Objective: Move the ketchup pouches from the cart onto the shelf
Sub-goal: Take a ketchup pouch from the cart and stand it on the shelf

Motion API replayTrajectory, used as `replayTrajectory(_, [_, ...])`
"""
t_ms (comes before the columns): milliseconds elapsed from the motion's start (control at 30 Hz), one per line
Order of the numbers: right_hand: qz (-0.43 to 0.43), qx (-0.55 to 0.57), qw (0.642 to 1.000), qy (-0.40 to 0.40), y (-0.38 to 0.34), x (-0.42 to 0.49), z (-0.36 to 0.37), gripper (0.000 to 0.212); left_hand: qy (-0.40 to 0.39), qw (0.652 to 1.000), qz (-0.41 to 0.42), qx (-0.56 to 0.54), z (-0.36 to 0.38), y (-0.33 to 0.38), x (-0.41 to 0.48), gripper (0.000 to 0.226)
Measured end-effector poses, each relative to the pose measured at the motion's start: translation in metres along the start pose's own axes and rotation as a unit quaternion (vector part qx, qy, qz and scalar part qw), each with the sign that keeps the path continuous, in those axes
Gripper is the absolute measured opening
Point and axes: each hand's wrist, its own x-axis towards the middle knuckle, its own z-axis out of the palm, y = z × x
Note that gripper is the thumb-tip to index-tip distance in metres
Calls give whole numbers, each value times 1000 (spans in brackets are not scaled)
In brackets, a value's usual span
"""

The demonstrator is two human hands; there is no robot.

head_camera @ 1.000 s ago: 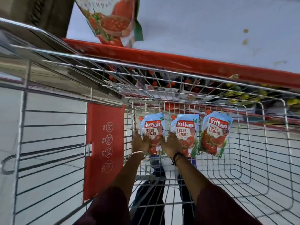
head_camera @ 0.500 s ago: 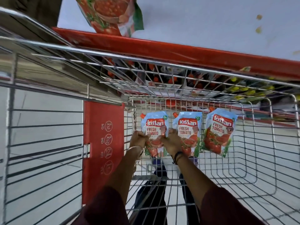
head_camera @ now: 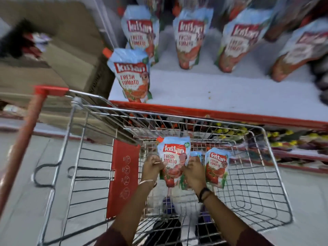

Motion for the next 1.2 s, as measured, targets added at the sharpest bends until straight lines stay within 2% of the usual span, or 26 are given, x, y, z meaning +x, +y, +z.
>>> replayTrajectory(233, [-139,51,986,79,-56,-38,-52,21,-3,987,158,19,9,80,-37,32])
replayTrajectory(433, [-211,94,965,121,-109,-29,-84,25,6,970,237,-58,25,148,-42,32])
replayTrajectory(633, [-280,132,935,172,-170,-1,-103,27,29,949,303,-81,33,213,-20,29])
replayTrajectory(833, [-302,140,928,170,-198,40,-106,28,42,941,325,-88,42,242,12,26])
replayTrajectory(1200, [-274,109,943,152,-182,72,-86,27,34,948,303,-85,42,214,55,26])
